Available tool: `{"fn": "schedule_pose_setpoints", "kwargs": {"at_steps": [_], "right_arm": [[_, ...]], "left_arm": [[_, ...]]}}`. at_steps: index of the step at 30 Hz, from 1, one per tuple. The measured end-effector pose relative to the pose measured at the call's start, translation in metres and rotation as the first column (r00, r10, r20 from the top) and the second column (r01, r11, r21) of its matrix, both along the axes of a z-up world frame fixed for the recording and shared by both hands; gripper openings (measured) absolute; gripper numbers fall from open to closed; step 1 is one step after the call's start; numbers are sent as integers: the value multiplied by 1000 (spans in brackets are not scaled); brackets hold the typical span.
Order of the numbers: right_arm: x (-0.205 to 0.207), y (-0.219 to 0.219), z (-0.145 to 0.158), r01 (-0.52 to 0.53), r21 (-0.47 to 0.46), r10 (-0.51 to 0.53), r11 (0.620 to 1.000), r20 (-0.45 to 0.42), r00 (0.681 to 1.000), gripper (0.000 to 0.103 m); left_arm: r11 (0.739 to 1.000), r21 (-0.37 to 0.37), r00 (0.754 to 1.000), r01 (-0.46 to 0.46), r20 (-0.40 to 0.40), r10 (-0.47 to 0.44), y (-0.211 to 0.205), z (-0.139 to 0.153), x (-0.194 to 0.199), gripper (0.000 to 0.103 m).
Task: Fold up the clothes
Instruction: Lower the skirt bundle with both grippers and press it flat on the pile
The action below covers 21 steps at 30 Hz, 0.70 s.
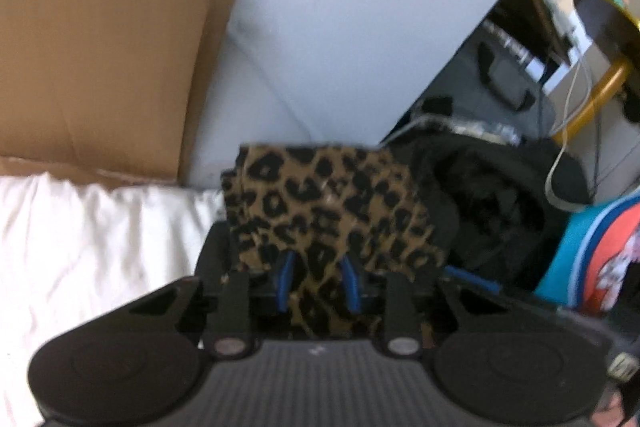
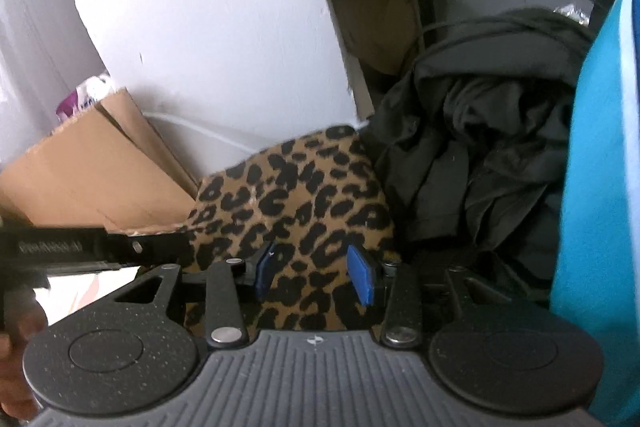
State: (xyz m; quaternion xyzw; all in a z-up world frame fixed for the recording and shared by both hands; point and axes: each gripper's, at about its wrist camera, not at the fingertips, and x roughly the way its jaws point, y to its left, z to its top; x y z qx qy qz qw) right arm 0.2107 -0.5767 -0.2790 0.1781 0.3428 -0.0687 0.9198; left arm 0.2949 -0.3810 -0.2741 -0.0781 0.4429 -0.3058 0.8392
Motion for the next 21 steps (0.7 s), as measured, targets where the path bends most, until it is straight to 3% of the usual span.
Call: {"fn": "schedule_pose_setpoints", "kwargs": {"at_steps": [4,8,15,21], "right_arm": [[-1,1,-12,-5,-78,-2,997,-90,996,46],[-15,-11,-7,15,-60,-20,998,-84,996,46],[-35,0,6,-9,-28,8,1000,-20,1000,46],[-41,30,-7,-81,-55,78,995,-48,996,46]], "left_arm": [[997,81,1000,13,13,-15,-5,-7,1,18],[993,107,997,50,51,-55,-5,6,-7,17],[986,70,980,150,118,-158,-9,25,-35,17],[979,93,977,179,98,-188,-15,10,-51,17]]}}
